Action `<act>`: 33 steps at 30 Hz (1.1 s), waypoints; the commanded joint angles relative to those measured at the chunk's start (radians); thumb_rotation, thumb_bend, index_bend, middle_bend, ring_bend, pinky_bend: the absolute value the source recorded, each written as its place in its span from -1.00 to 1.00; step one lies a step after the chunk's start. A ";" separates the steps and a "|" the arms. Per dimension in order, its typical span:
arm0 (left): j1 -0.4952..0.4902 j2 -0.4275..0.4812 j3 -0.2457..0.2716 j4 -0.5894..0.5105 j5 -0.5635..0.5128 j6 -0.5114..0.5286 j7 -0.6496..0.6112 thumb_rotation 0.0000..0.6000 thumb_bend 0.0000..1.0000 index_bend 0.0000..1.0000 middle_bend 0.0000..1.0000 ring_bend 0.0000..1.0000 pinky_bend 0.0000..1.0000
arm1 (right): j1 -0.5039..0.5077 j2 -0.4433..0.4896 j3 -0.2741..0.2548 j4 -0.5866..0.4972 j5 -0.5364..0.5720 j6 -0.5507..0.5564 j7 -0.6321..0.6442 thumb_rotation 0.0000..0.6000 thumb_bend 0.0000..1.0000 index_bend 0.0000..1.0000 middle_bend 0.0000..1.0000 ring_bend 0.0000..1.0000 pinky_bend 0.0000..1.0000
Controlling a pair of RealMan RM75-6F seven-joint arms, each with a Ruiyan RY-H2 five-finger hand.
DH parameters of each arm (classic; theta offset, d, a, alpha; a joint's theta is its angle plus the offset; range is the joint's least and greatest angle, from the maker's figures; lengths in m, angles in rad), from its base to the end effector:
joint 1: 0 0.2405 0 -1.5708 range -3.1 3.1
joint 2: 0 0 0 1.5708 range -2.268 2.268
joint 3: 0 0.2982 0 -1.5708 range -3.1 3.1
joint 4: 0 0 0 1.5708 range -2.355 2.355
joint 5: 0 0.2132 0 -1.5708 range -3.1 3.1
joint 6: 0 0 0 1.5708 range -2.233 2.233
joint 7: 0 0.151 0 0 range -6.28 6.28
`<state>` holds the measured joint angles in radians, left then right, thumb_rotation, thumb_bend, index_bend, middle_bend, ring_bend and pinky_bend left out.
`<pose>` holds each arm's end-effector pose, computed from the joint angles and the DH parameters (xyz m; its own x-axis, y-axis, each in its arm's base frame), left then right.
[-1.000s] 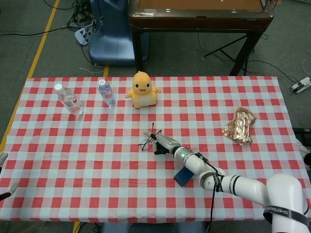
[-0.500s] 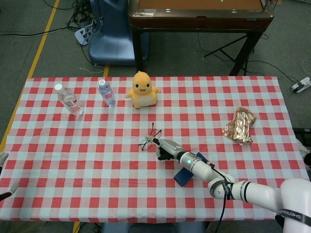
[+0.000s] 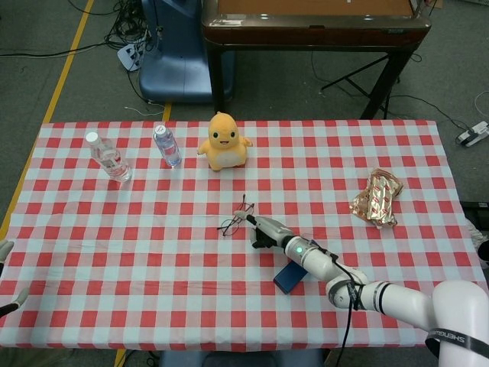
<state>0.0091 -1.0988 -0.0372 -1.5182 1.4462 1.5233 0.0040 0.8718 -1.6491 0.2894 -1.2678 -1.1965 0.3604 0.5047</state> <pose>-0.3910 0.1542 0.1998 0.4990 0.0150 0.8665 0.8578 0.1339 -0.4963 -0.1467 -0.3959 -0.0962 -0.1168 -0.7814 0.6130 -0.9716 -0.0381 -0.2337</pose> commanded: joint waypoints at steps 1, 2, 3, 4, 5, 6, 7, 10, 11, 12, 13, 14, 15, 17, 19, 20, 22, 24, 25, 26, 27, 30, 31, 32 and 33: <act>0.000 0.002 0.000 -0.004 0.002 0.000 -0.004 1.00 -0.48 -0.84 -0.85 -0.84 -1.00 | 0.003 -0.011 0.006 0.016 0.014 -0.023 0.034 1.00 1.00 -1.00 0.99 0.74 0.71; 0.000 0.003 0.000 -0.004 0.003 0.001 -0.004 1.00 -0.48 -0.84 -0.85 -0.84 -1.00 | 0.003 -0.014 0.010 0.021 0.018 -0.033 0.048 1.00 1.00 -1.00 0.99 0.74 0.71; 0.000 0.003 0.000 -0.005 0.003 0.001 -0.004 1.00 -0.48 -0.84 -0.85 -0.84 -1.00 | 0.004 -0.016 0.014 0.027 0.021 -0.042 0.060 1.00 1.00 -1.00 0.99 0.74 0.71; 0.000 0.004 0.000 -0.005 0.004 0.002 -0.004 1.00 -0.48 -0.84 -0.85 -0.84 -1.00 | 0.004 -0.019 0.019 0.036 0.023 -0.053 0.075 1.00 1.00 -1.00 0.99 0.74 0.71; 0.000 0.004 0.000 -0.006 0.003 0.001 -0.004 1.00 -0.48 -0.84 -0.85 -0.84 -1.00 | 0.003 -0.021 0.022 0.042 0.023 -0.060 0.086 1.00 1.00 -1.00 0.99 0.74 0.71; 0.000 0.005 0.000 -0.006 0.003 0.001 -0.004 1.00 -0.48 -0.84 -0.85 -0.84 -1.00 | 0.003 -0.023 0.026 0.047 0.022 -0.069 0.096 1.00 1.00 -1.00 0.99 0.75 0.71; 0.000 0.005 0.000 -0.006 0.002 0.001 -0.003 1.00 -0.48 -0.84 -0.85 -0.84 -1.00 | 0.003 -0.025 0.030 0.052 0.021 -0.076 0.106 1.00 1.00 -1.00 0.99 0.75 0.71; 0.000 0.005 0.001 -0.007 0.002 0.000 -0.002 1.00 -0.48 -0.84 -0.85 -0.84 -1.00 | 0.003 -0.036 0.037 0.073 0.009 -0.091 0.125 1.00 1.00 -1.00 0.99 0.75 0.71; 0.000 0.005 0.001 -0.007 0.002 0.000 -0.001 1.00 -0.48 -0.84 -0.85 -0.84 -1.00 | 0.002 -0.041 0.040 0.079 0.005 -0.095 0.132 1.00 1.00 -1.00 0.99 0.75 0.71; 0.000 0.005 0.001 -0.007 0.002 0.000 -0.001 1.00 -0.48 -0.84 -0.85 -0.84 -1.00 | 0.002 -0.043 0.043 0.083 0.002 -0.099 0.137 1.00 1.00 -1.00 0.99 0.75 0.71; 0.000 0.005 0.001 -0.008 0.002 0.000 -0.001 1.00 -0.48 -0.84 -0.85 -0.84 -1.00 | 0.001 -0.047 0.046 0.086 -0.001 -0.105 0.145 1.00 1.00 -1.00 0.99 0.75 0.71; 0.000 0.005 0.001 -0.008 0.001 0.000 -0.001 1.00 -0.48 -0.84 -0.85 -0.84 -1.00 | 0.001 -0.049 0.049 0.088 -0.004 -0.110 0.151 1.00 1.00 -1.00 0.99 0.75 0.71; 0.000 0.006 0.001 -0.008 0.001 0.000 -0.001 1.00 -0.48 -0.84 -0.85 -0.84 -1.00 | 0.001 -0.050 0.051 0.091 -0.007 -0.113 0.155 1.00 1.00 -1.00 0.99 0.75 0.71; 0.000 0.006 0.000 -0.008 0.001 0.000 -0.001 1.00 -0.48 -0.84 -0.85 -0.84 -1.00 | -0.001 -0.055 0.055 0.096 -0.015 -0.120 0.163 1.00 1.00 -1.00 0.99 0.75 0.71; 0.001 0.006 0.000 -0.007 0.000 0.001 -0.002 1.00 -0.48 -0.84 -0.85 -0.84 -1.00 | -0.006 -0.055 0.060 0.093 -0.028 -0.115 0.169 1.00 1.00 -1.00 0.99 0.75 0.71; 0.002 0.006 0.000 -0.006 -0.001 0.001 -0.003 1.00 -0.48 -0.84 -0.85 -0.84 -1.00 | -0.010 -0.051 0.063 0.086 -0.036 -0.108 0.170 1.00 1.00 -1.00 0.99 0.75 0.71; 0.003 0.005 0.000 -0.004 -0.003 0.002 -0.005 1.00 -0.48 -0.84 -0.85 -0.84 -1.00 | -0.025 -0.031 0.066 0.057 -0.062 -0.085 0.172 1.00 1.00 -1.00 0.99 0.75 0.71; 0.003 0.005 0.000 -0.001 -0.004 0.001 -0.007 1.00 -0.48 -0.84 -0.85 -0.84 -1.00 | -0.039 -0.007 0.064 0.027 -0.090 -0.054 0.165 1.00 1.00 -1.00 0.99 0.75 0.71; 0.003 0.004 0.000 0.001 -0.005 0.000 -0.007 1.00 -0.48 -0.84 -0.85 -0.84 -1.00 | -0.050 0.013 0.062 0.000 -0.107 -0.031 0.163 1.00 1.00 -1.00 0.99 0.75 0.71; 0.002 0.003 -0.001 0.001 -0.005 -0.001 -0.008 1.00 -0.48 -0.84 -0.85 -0.84 -1.00 | -0.059 0.029 0.061 -0.022 -0.119 -0.013 0.163 1.00 1.00 -1.00 0.99 0.75 0.71; 0.001 0.003 -0.001 0.002 -0.004 -0.001 -0.008 1.00 -0.48 -0.84 -0.85 -0.84 -1.00 | -0.067 0.047 0.059 -0.044 -0.133 0.005 0.161 1.00 1.00 -1.00 0.99 0.75 0.71; 0.000 0.003 -0.003 0.002 0.001 0.002 -0.010 1.00 -0.48 -0.84 -0.85 -0.84 -1.00 | -0.097 0.116 0.046 -0.118 -0.174 0.071 0.146 1.00 1.00 -1.00 0.99 0.75 0.71; -0.001 0.003 -0.004 0.002 0.001 0.002 -0.011 1.00 -0.48 -0.84 -0.85 -0.84 -1.00 | -0.111 0.146 0.039 -0.147 -0.187 0.100 0.134 1.00 1.00 -1.00 0.98 0.75 0.71; -0.002 0.004 -0.004 0.002 0.001 0.002 -0.011 1.00 -0.48 -0.84 -0.85 -0.84 -1.00 | -0.121 0.168 0.033 -0.167 -0.195 0.123 0.120 1.00 1.00 -1.00 0.96 0.75 0.71; -0.003 0.004 -0.005 0.001 0.001 0.001 -0.011 1.00 -0.48 -0.84 -0.85 -0.84 -1.00 | -0.132 0.190 0.027 -0.186 -0.202 0.147 0.103 1.00 1.00 -1.00 0.93 0.74 0.71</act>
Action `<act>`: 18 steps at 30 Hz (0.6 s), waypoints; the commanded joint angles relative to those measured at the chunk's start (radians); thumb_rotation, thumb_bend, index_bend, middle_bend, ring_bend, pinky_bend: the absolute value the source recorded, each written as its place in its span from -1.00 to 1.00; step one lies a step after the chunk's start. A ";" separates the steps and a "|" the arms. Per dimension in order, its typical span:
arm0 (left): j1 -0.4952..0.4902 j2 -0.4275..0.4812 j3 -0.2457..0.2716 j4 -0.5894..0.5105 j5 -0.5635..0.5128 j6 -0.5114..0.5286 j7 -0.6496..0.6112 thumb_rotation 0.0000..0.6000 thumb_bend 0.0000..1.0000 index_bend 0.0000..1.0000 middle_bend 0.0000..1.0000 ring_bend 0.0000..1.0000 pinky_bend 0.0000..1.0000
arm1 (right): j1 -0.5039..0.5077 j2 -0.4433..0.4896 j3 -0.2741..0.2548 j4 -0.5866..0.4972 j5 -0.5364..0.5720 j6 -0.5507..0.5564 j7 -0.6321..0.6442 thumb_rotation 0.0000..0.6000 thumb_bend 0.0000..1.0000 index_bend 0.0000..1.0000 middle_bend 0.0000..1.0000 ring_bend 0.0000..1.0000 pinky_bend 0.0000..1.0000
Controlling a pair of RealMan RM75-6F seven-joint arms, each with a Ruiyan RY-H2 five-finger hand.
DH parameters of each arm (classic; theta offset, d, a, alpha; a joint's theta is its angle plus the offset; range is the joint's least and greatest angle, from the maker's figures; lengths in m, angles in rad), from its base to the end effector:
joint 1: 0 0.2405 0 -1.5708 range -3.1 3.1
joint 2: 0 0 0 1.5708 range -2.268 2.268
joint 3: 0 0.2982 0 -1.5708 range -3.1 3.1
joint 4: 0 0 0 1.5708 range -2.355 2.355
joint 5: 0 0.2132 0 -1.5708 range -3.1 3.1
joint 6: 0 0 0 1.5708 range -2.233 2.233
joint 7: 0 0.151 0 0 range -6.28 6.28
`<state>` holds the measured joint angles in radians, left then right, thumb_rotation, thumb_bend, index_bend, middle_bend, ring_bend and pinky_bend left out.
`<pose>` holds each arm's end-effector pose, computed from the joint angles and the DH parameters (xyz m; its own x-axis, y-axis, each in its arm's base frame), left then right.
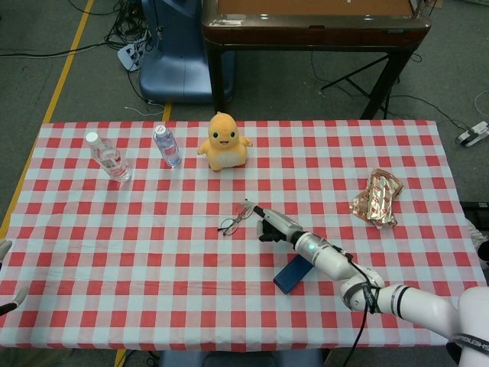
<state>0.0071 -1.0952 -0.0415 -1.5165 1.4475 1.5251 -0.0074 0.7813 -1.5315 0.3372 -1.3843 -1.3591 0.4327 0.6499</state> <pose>-0.3905 0.1559 0.2022 0.4941 0.0065 0.8694 0.8614 0.1313 -0.4906 -0.1546 -0.3948 -0.0465 -0.1802 -0.7319 0.6572 -0.9440 -0.0590 -0.3246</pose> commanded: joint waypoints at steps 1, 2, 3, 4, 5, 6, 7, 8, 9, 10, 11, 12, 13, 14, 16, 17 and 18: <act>-0.002 0.000 -0.001 -0.001 0.001 -0.001 0.001 1.00 -0.48 -0.84 -0.85 -0.84 -1.00 | -0.058 0.101 -0.029 -0.095 -0.044 0.109 -0.070 1.00 1.00 -1.00 0.89 0.72 0.71; -0.003 0.000 -0.001 -0.002 0.003 -0.001 0.001 1.00 -0.48 -0.84 -0.85 -0.84 -1.00 | -0.071 0.123 -0.036 -0.112 -0.047 0.134 -0.097 1.00 1.00 -1.00 0.84 0.70 0.71; -0.004 -0.002 -0.001 -0.002 0.004 -0.001 0.002 1.00 -0.48 -0.84 -0.85 -0.84 -1.00 | -0.084 0.145 -0.044 -0.129 -0.047 0.158 -0.128 1.00 1.00 -1.00 0.80 0.68 0.71; -0.005 -0.003 -0.001 -0.002 0.005 -0.002 0.003 1.00 -0.48 -0.84 -0.85 -0.84 -1.00 | -0.098 0.165 -0.051 -0.146 -0.045 0.185 -0.164 1.00 1.00 -1.00 0.75 0.65 0.71; -0.008 -0.005 -0.002 -0.003 0.006 -0.004 0.005 1.00 -0.48 -0.84 -0.85 -0.84 -1.00 | -0.118 0.190 -0.061 -0.170 -0.039 0.223 -0.216 1.00 0.98 -1.00 0.71 0.61 0.71; -0.010 -0.006 -0.002 -0.003 0.007 -0.006 0.007 1.00 -0.48 -0.84 -0.85 -0.84 -1.00 | -0.133 0.209 -0.069 -0.189 -0.031 0.249 -0.254 1.00 0.95 -1.00 0.67 0.57 0.71; -0.012 -0.008 -0.003 -0.004 0.009 -0.007 0.009 1.00 -0.48 -0.84 -0.85 -0.84 -1.00 | -0.149 0.228 -0.076 -0.208 -0.021 0.274 -0.292 1.00 0.90 -1.00 0.62 0.53 0.71; -0.015 -0.010 -0.004 -0.004 0.011 -0.008 0.010 1.00 -0.48 -0.84 -0.85 -0.84 -1.00 | -0.170 0.252 -0.085 -0.234 -0.008 0.310 -0.342 1.00 0.84 -1.00 0.56 0.47 0.70; -0.017 -0.012 -0.005 -0.005 0.012 -0.008 0.012 1.00 -0.48 -0.84 -0.85 -0.84 -1.00 | -0.186 0.269 -0.092 -0.252 0.001 0.337 -0.380 1.00 0.80 -1.00 0.52 0.43 0.70; -0.020 -0.013 -0.006 -0.005 0.013 -0.009 0.013 1.00 -0.48 -0.84 -0.85 -0.84 -1.00 | -0.210 0.291 -0.103 -0.277 0.015 0.374 -0.425 1.00 0.75 -1.00 0.46 0.38 0.68; -0.022 -0.015 -0.007 -0.006 0.014 -0.009 0.014 1.00 -0.48 -0.84 -0.85 -0.84 -1.00 | -0.228 0.305 -0.111 -0.295 0.023 0.403 -0.454 1.00 0.68 -1.00 0.38 0.32 0.67; -0.023 -0.016 -0.008 -0.006 0.014 -0.011 0.015 1.00 -0.48 -0.84 -0.85 -0.84 -1.00 | -0.245 0.319 -0.119 -0.310 0.029 0.432 -0.481 1.00 0.65 -1.00 0.34 0.28 0.66; -0.026 -0.018 -0.009 -0.006 0.015 -0.013 0.017 1.00 -0.48 -0.84 -0.85 -0.84 -1.00 | -0.263 0.332 -0.128 -0.323 0.033 0.460 -0.504 1.00 0.60 -1.00 0.26 0.22 0.63; -0.029 -0.021 -0.010 -0.006 0.015 -0.016 0.020 1.00 -0.48 -0.84 -0.85 -0.84 -1.00 | -0.288 0.345 -0.138 -0.337 0.037 0.500 -0.532 1.00 0.55 -1.00 0.21 0.17 0.60; -0.034 -0.026 -0.011 -0.006 0.017 -0.019 0.025 1.00 -0.48 -0.84 -0.85 -0.84 -1.00 | -0.323 0.363 -0.156 -0.352 0.035 0.558 -0.574 1.00 0.48 -1.00 0.10 0.07 0.50; -0.038 -0.028 -0.012 -0.007 0.019 -0.020 0.028 1.00 -0.48 -0.84 -0.85 -0.84 -1.00 | -0.346 0.373 -0.168 -0.358 0.031 0.597 -0.602 1.00 0.43 -1.00 0.02 -0.02 0.41; -0.040 -0.030 -0.013 -0.007 0.020 -0.021 0.030 1.00 -0.48 -0.84 -0.85 -0.84 -1.00 | -0.363 0.379 -0.176 -0.361 0.027 0.627 -0.624 1.00 0.41 -1.00 -0.02 -0.07 0.36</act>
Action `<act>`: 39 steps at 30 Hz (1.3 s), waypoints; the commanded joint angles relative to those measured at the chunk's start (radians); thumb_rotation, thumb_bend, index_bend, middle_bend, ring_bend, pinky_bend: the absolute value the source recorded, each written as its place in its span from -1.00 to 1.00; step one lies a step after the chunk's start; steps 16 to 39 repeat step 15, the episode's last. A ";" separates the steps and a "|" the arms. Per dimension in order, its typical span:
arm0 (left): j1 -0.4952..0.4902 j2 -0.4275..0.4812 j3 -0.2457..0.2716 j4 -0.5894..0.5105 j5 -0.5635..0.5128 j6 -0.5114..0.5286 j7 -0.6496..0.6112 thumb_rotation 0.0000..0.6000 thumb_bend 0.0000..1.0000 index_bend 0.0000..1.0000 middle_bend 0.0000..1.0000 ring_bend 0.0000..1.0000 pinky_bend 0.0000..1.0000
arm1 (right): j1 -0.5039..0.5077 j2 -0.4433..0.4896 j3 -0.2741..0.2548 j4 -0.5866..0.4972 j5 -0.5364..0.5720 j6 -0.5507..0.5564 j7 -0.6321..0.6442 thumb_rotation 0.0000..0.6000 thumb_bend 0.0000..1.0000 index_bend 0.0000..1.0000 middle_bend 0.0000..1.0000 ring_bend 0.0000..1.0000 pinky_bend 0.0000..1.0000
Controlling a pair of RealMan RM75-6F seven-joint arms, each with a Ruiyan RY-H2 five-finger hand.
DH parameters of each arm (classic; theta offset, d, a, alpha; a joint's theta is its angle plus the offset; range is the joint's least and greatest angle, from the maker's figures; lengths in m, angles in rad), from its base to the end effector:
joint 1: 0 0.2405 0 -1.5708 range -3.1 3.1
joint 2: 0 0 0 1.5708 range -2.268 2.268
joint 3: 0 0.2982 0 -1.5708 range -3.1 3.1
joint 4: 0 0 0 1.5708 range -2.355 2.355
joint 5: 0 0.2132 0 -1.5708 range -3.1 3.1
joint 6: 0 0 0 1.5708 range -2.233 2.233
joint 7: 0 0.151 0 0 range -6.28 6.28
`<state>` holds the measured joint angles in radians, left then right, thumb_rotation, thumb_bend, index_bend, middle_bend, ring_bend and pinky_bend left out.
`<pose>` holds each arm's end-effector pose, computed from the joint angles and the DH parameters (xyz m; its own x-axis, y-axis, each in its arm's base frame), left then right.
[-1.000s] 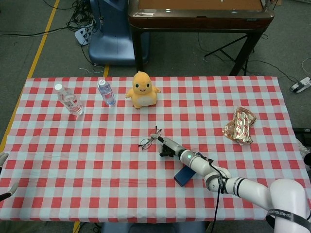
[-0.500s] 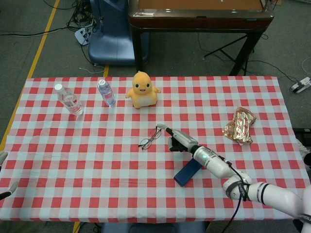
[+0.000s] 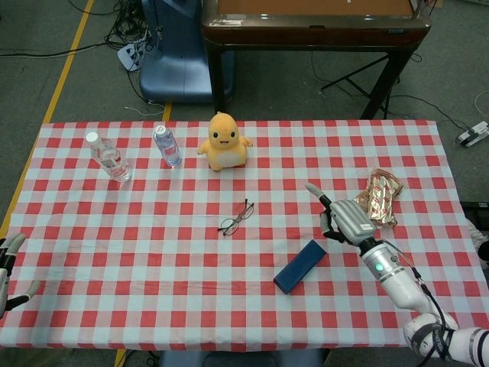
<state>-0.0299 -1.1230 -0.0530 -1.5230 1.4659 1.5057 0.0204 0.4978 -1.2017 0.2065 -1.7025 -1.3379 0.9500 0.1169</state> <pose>-0.3802 0.1728 0.1884 0.4874 -0.0006 0.8732 0.8703 0.0808 -0.4858 -0.2355 -0.3316 0.0910 0.1606 -0.3295 0.9304 -0.9658 -0.2470 0.0792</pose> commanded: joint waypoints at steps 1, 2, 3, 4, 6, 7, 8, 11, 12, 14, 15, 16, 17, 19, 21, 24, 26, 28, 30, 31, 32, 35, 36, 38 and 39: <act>-0.006 -0.005 -0.002 -0.002 0.003 -0.002 0.005 1.00 -0.48 -0.84 -0.85 -0.84 -1.00 | -0.103 0.054 -0.058 -0.045 0.001 0.149 -0.120 1.00 0.37 -1.00 -0.09 -0.15 0.28; -0.008 -0.006 -0.003 -0.003 0.004 -0.004 0.007 1.00 -0.48 -0.84 -0.85 -0.84 -1.00 | -0.120 0.059 -0.067 -0.048 -0.001 0.174 -0.138 1.00 0.33 -1.00 -0.17 -0.24 0.20; -0.010 -0.008 -0.004 -0.004 0.005 -0.004 0.009 1.00 -0.48 -0.84 -0.85 -0.84 -1.00 | -0.137 0.062 -0.075 -0.052 -0.003 0.199 -0.151 1.00 0.31 -1.00 -0.22 -0.29 0.15; -0.013 -0.010 -0.006 -0.004 0.006 -0.003 0.013 1.00 -0.48 -0.84 -0.85 -0.84 -1.00 | -0.159 0.067 -0.085 -0.057 -0.005 0.231 -0.162 1.00 0.28 -1.00 -0.29 -0.37 0.06; -0.017 -0.015 -0.007 -0.004 0.008 -0.004 0.017 1.00 -0.48 -0.84 -0.85 -0.84 -1.00 | -0.191 0.073 -0.100 -0.066 -0.011 0.275 -0.164 1.00 0.25 -1.00 -0.40 -0.47 -0.05; -0.019 -0.017 -0.008 -0.005 0.009 -0.005 0.019 1.00 -0.48 -0.84 -0.85 -0.84 -1.00 | -0.212 0.077 -0.109 -0.069 -0.018 0.302 -0.161 1.00 0.25 -1.00 -0.44 -0.51 -0.08; -0.021 -0.018 -0.008 -0.005 0.009 -0.006 0.021 1.00 -0.48 -0.84 -0.85 -0.84 -1.00 | -0.226 0.080 -0.116 -0.070 -0.024 0.321 -0.160 1.00 0.24 -1.00 -0.48 -0.54 -0.10; -0.026 -0.022 -0.009 -0.008 0.013 -0.006 0.027 1.00 -0.48 -0.84 -0.85 -0.84 -1.00 | -0.269 0.087 -0.134 -0.070 -0.042 0.381 -0.164 1.00 0.24 -1.00 -0.51 -0.56 -0.11; -0.027 -0.023 -0.009 -0.009 0.014 -0.004 0.029 1.00 -0.48 -0.84 -0.85 -0.84 -1.00 | -0.279 0.088 -0.138 -0.068 -0.049 0.397 -0.166 1.00 0.24 -1.00 -0.51 -0.56 -0.11; -0.029 -0.025 -0.010 -0.011 0.016 -0.003 0.032 1.00 -0.48 -0.84 -0.85 -0.84 -1.00 | -0.301 0.092 -0.148 -0.066 -0.062 0.426 -0.173 1.00 0.25 -1.00 -0.51 -0.56 -0.11; -0.029 -0.026 -0.009 -0.012 0.016 -0.003 0.033 1.00 -0.48 -0.84 -0.85 -0.84 -1.00 | -0.308 0.093 -0.151 -0.065 -0.069 0.437 -0.175 1.00 0.25 -1.00 -0.51 -0.56 -0.11; -0.029 -0.026 -0.009 -0.012 0.016 -0.003 0.033 1.00 -0.48 -0.84 -0.85 -0.84 -1.00 | -0.308 0.093 -0.151 -0.065 -0.069 0.437 -0.175 1.00 0.25 -1.00 -0.51 -0.56 -0.11; -0.029 -0.026 -0.009 -0.012 0.016 -0.003 0.033 1.00 -0.48 -0.84 -0.85 -0.84 -1.00 | -0.308 0.093 -0.151 -0.065 -0.069 0.437 -0.175 1.00 0.25 -1.00 -0.51 -0.56 -0.11; -0.029 -0.026 -0.009 -0.012 0.016 -0.003 0.033 1.00 -0.48 -0.84 -0.85 -0.84 -1.00 | -0.308 0.093 -0.151 -0.065 -0.069 0.437 -0.175 1.00 0.25 -1.00 -0.51 -0.56 -0.11; -0.029 -0.026 -0.009 -0.012 0.016 -0.003 0.033 1.00 -0.48 -0.84 -0.85 -0.84 -1.00 | -0.308 0.093 -0.151 -0.065 -0.069 0.437 -0.175 1.00 0.25 -1.00 -0.51 -0.56 -0.11; -0.029 -0.026 -0.009 -0.012 0.016 -0.003 0.033 1.00 -0.48 -0.84 -0.85 -0.84 -1.00 | -0.308 0.093 -0.151 -0.065 -0.069 0.437 -0.175 1.00 0.25 -1.00 -0.51 -0.56 -0.11; -0.029 -0.026 -0.009 -0.012 0.016 -0.003 0.033 1.00 -0.48 -0.84 -0.85 -0.84 -1.00 | -0.308 0.093 -0.151 -0.065 -0.069 0.437 -0.175 1.00 0.25 -1.00 -0.51 -0.56 -0.11; -0.029 -0.026 -0.009 -0.012 0.016 -0.003 0.033 1.00 -0.48 -0.84 -0.85 -0.84 -1.00 | -0.308 0.093 -0.151 -0.065 -0.069 0.437 -0.175 1.00 0.25 -1.00 -0.51 -0.56 -0.11; -0.029 -0.026 -0.009 -0.012 0.016 -0.003 0.033 1.00 -0.48 -0.84 -0.85 -0.84 -1.00 | -0.308 0.093 -0.151 -0.065 -0.069 0.437 -0.175 1.00 0.25 -1.00 -0.51 -0.56 -0.11; -0.029 -0.026 -0.009 -0.012 0.016 -0.003 0.033 1.00 -0.48 -0.84 -0.85 -0.84 -1.00 | -0.308 0.093 -0.151 -0.065 -0.069 0.437 -0.175 1.00 0.25 -1.00 -0.51 -0.56 -0.11; -0.029 -0.026 -0.009 -0.012 0.016 -0.003 0.033 1.00 -0.48 -0.84 -0.85 -0.84 -1.00 | -0.308 0.093 -0.151 -0.065 -0.069 0.437 -0.175 1.00 0.25 -1.00 -0.51 -0.56 -0.11; -0.029 -0.026 -0.009 -0.012 0.016 -0.003 0.033 1.00 -0.48 -0.84 -0.85 -0.84 -1.00 | -0.308 0.093 -0.151 -0.065 -0.069 0.437 -0.175 1.00 0.25 -1.00 -0.51 -0.56 -0.11; -0.029 -0.026 -0.009 -0.012 0.016 -0.003 0.033 1.00 -0.48 -0.84 -0.85 -0.84 -1.00 | -0.308 0.093 -0.151 -0.065 -0.069 0.437 -0.175 1.00 0.25 -1.00 -0.51 -0.56 -0.11; -0.029 -0.026 -0.009 -0.012 0.016 -0.003 0.033 1.00 -0.48 -0.84 -0.85 -0.84 -1.00 | -0.308 0.093 -0.151 -0.065 -0.069 0.437 -0.175 1.00 0.25 -1.00 -0.51 -0.56 -0.11; -0.029 -0.026 -0.009 -0.012 0.016 -0.003 0.033 1.00 -0.48 -0.84 -0.85 -0.84 -1.00 | -0.308 0.093 -0.151 -0.065 -0.069 0.437 -0.175 1.00 0.25 -1.00 -0.51 -0.56 -0.11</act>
